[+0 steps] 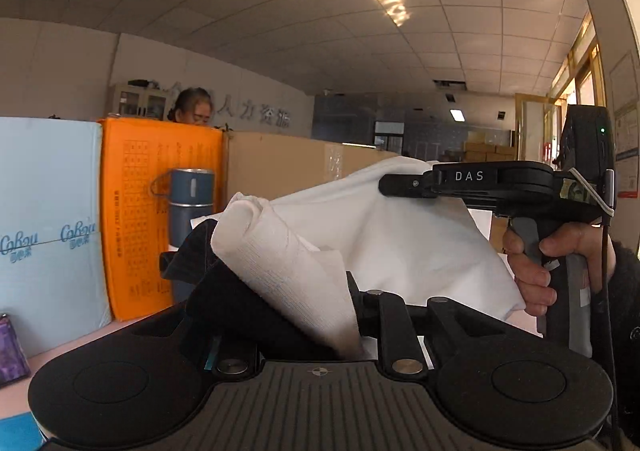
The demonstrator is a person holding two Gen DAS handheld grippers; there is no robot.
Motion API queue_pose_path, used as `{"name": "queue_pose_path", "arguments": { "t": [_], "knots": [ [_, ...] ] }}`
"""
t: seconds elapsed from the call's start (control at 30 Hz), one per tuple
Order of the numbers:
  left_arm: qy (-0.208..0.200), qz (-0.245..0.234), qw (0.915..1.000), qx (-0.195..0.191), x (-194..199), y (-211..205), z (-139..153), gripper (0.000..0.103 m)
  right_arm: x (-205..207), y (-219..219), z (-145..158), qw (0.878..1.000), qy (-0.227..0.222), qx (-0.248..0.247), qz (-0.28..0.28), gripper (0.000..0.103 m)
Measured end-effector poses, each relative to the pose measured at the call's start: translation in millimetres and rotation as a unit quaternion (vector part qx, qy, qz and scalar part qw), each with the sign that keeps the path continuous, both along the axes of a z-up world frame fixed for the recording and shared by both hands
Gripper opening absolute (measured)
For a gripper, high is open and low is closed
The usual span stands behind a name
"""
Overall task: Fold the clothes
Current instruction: 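Carry the folded shirt onto the dark clothes pile and open both grippers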
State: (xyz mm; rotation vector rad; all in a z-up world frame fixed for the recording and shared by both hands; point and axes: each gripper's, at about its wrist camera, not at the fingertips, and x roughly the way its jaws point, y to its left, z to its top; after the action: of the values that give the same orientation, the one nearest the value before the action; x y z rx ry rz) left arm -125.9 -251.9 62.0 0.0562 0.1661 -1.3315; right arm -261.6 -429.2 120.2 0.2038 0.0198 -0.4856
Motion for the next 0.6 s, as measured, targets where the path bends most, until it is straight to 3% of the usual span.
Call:
{"name": "queue_pose_path", "arguments": {
  "t": [0.13, 0.27, 0.4, 0.53, 0.6],
  "knots": [
    [0.002, -0.043, 0.9991, 0.000, 7, -70, 0, 0.020, -11, -46, 0, 0.997, -0.013, 0.002, -0.080, 0.015],
    [0.065, -0.088, 0.9940, -0.001, 18, -132, -17, 0.021, -36, -95, -18, 0.986, -0.013, 0.039, -0.162, 0.015],
    [0.168, -0.109, 0.9785, 0.048, 24, -170, -52, 0.021, -60, -146, -52, 0.976, 0.026, 0.119, -0.181, 0.015],
    [0.221, -0.110, 0.9666, 0.069, 31, -176, -78, 0.025, -79, -178, -89, 0.960, 0.040, 0.203, -0.187, 0.016],
    [0.239, -0.109, 0.9617, 0.079, 34, -177, -88, 0.033, -86, -188, -103, 0.955, 0.039, 0.223, -0.193, 0.025]
  ]
}}
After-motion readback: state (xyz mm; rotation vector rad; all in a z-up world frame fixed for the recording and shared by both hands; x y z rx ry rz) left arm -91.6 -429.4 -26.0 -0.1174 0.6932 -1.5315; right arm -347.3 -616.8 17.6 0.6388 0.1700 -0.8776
